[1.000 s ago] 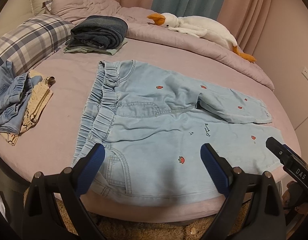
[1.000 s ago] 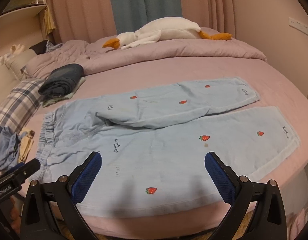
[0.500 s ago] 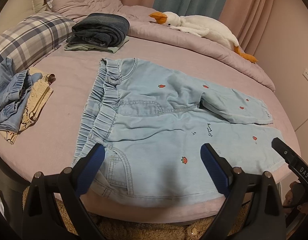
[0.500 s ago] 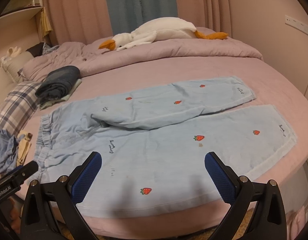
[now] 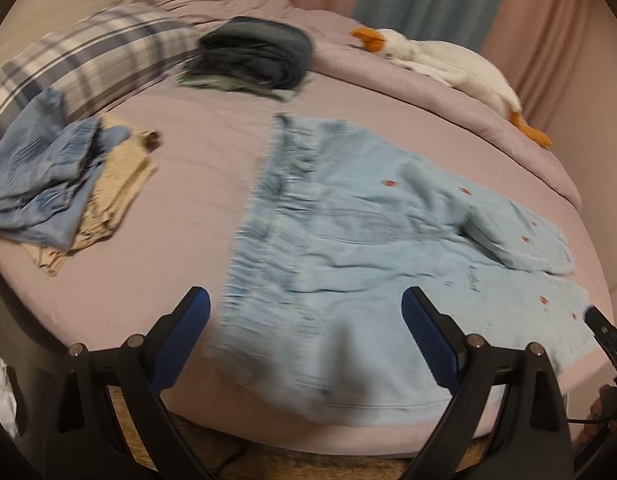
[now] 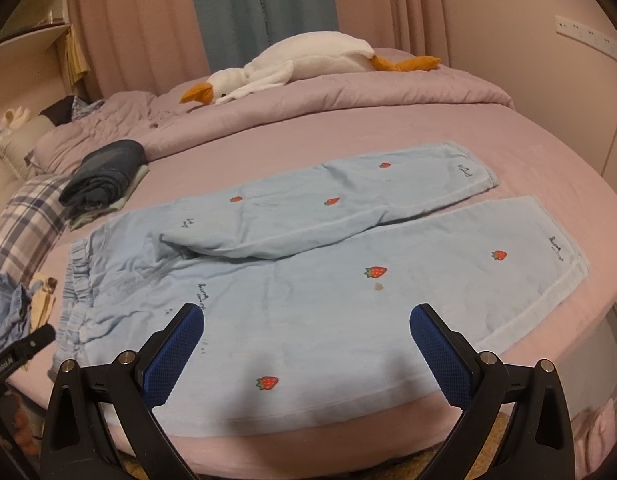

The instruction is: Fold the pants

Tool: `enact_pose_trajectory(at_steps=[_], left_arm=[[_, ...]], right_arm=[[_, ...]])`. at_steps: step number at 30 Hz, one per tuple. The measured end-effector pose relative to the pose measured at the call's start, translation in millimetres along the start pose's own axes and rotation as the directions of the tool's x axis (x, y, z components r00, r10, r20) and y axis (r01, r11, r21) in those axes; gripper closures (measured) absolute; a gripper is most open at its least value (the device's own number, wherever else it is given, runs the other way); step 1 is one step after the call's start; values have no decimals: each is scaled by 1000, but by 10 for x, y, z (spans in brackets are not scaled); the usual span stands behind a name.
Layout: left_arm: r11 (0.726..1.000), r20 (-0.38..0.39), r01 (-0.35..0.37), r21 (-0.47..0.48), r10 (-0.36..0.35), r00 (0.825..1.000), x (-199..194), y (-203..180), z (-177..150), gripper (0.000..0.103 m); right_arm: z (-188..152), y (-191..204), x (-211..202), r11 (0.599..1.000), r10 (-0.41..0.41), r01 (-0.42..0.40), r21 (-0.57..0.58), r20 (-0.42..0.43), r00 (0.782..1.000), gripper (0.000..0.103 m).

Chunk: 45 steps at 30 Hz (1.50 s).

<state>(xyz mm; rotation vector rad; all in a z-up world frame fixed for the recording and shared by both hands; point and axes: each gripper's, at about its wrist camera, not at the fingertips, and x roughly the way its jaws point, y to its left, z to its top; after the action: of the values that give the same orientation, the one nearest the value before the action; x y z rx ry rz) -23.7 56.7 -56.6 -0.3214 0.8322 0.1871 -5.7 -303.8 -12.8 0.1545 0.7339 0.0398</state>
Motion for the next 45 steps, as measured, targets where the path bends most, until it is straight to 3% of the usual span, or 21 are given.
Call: enact_pose_trajectory(at_steps=[7,9,13,16,19,20,21,25,29,30,32,33,34,37,41,45], left_arm=[[995,-81,-49,-82,43,996,222,452,-64,17],[995,-114,-32,-90,22,993,300,469,-97,19],[988,-180,79,-131,-102,978,484,432,-174,29],[991,-168,80,-105,-97,981,524,332,-195,33],[987,-157,103,-120,-121,980,546,282,-186,50],[987,-153,103,-123,-121,981,563,284,-187,66],[984,-150,114,-137,-135,979,570,304,-184,69],[963,-135,139,-231,-173,976,530,456,-116,72],[950,-77,168,-263,-194,978,315,586,18,72],[955,-57,154,-254,-174,983,240,600,67,72],[968,-35,116,-221,-127,991,136,604,128,72],[972,-21,97,-215,-104,994,95,620,150,72],[974,-24,79,-213,-86,996,82,643,176,72],[966,-63,77,-248,-96,993,175,772,162,72],[968,-150,4,-251,-43,988,438,872,24,72],[975,-93,-2,-224,-19,996,250,812,109,72]], right_arm=[[26,-367,50,997,-45,46,70,-13,999,0],[43,-589,79,990,-81,84,112,-26,996,0],[48,-1100,121,961,-168,177,212,-61,984,0],[33,-1504,121,924,-247,263,276,-93,965,5],[23,-1853,136,900,-275,298,319,-116,954,7],[23,-1934,145,894,-280,305,329,-123,952,8],[24,-2033,152,885,-286,316,343,-135,949,9],[36,-2298,267,852,-299,348,390,-183,937,19],[27,-2458,340,835,-320,378,399,-207,925,24],[12,-2479,362,836,-306,371,403,-217,927,35],[0,-2472,388,843,-293,359,401,-217,931,39],[-4,-2425,362,846,-293,355,399,-208,933,47],[-4,-2411,360,850,-280,340,402,-200,939,61],[1,-2410,412,851,-250,305,427,-182,951,80],[-86,-2505,404,850,-243,294,438,-170,955,82],[3,-2472,318,861,-260,302,410,-157,953,82]])
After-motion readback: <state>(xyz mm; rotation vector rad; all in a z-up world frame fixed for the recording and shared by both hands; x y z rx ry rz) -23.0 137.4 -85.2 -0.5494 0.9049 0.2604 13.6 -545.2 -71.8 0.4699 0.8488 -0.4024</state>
